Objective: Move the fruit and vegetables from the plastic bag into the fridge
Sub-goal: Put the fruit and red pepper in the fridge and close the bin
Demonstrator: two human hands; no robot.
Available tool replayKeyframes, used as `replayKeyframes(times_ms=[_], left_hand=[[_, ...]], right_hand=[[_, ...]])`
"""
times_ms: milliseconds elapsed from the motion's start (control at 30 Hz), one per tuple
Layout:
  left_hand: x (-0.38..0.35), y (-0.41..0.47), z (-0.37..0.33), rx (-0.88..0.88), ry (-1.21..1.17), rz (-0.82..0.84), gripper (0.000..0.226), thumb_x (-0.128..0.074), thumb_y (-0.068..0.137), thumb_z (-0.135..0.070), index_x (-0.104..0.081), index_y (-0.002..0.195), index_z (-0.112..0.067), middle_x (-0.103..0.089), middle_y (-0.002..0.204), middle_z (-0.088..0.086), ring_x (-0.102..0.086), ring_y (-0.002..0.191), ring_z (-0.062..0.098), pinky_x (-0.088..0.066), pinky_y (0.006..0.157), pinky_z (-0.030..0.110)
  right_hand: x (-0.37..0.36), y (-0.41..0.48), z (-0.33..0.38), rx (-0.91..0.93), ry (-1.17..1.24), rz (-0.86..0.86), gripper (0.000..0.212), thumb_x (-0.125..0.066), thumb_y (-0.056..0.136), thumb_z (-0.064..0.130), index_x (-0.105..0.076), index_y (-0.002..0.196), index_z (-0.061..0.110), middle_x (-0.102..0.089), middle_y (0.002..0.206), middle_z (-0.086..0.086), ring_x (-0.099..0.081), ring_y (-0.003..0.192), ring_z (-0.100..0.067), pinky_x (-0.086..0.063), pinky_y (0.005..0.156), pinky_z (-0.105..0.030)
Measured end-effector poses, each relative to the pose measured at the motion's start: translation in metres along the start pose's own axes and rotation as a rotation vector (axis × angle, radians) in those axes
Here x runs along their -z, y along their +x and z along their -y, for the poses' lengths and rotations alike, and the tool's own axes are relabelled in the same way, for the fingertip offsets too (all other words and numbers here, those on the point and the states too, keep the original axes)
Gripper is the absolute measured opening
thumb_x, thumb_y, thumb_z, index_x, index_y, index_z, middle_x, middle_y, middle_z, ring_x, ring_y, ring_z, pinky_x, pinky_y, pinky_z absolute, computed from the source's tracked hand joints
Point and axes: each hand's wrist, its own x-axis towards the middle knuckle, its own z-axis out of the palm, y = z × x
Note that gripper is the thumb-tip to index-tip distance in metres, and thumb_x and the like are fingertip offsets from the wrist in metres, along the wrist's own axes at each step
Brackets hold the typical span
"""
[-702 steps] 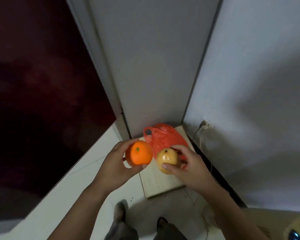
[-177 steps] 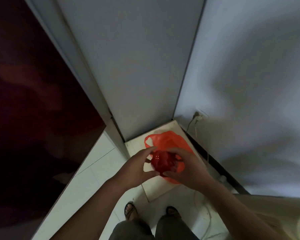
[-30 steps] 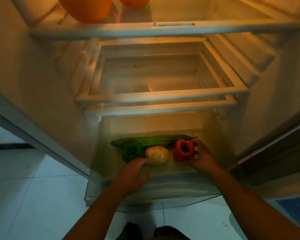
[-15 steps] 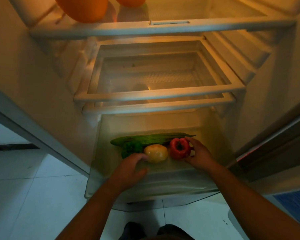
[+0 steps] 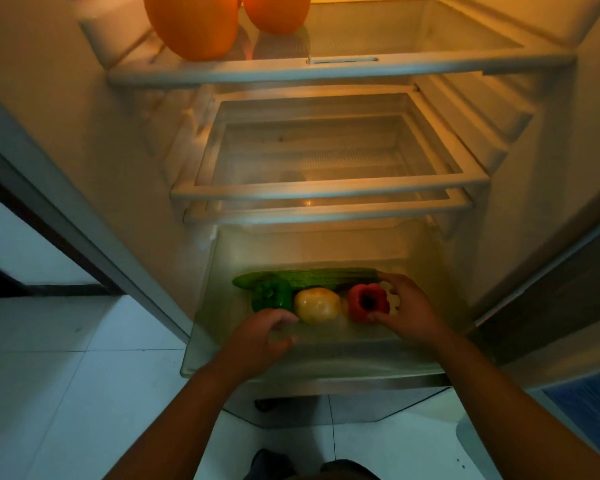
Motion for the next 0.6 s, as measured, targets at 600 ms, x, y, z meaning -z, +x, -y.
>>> replayKeyframes(times_ms=[600], left_hand=[[-0.012, -0.038, -0.034, -0.006, 0.073, -0.008, 0.023, -0.058, 0.089, -0.026, -0.059, 0.112, -0.025, -0.058, 0.107, -0.01, -0.055, 0.095, 0.005, -0.045, 0.078, 0.018]], right_hand=[[0.004, -0.067, 0.022, 0.189, -0.048, 0.166, 0.038, -0.066, 0.083, 0.036, -0.057, 0.119, 0.027, -0.052, 0.116, 0.016, -0.05, 0.107, -0.004, -0.042, 0.087, -0.019]])
